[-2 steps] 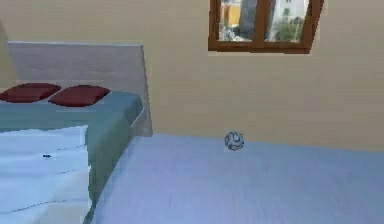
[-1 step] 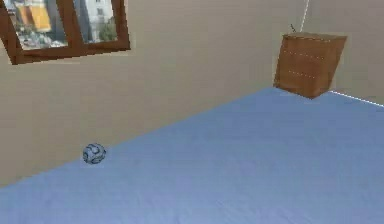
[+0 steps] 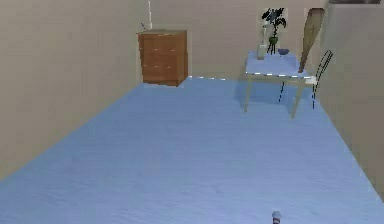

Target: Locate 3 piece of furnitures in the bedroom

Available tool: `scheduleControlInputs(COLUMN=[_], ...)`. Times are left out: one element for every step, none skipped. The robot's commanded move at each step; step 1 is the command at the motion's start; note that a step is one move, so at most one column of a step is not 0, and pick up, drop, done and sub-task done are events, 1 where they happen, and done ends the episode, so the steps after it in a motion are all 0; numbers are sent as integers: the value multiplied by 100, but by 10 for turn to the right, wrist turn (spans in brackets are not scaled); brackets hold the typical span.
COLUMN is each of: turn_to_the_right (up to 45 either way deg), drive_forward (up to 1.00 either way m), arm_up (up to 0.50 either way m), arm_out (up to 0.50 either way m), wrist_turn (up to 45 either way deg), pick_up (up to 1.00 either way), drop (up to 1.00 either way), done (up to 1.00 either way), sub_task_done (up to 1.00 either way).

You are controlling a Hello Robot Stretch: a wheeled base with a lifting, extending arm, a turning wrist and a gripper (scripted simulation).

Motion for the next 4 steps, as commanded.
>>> scheduleControlInputs(turn_to_the_right=[0, 180, 0, 330], drive_forward=[100, 0, 5, 0], arm_up=[0, 0, 0, 0], arm_out=[0, 0, 0, 0], wrist_turn=[0, 0, 0, 0], pick_up=[0, 0, 0, 0], drop=[0, 0, 0, 0], done=[0, 0, 0, 0], sub_task_done=[0, 0, 0, 0])
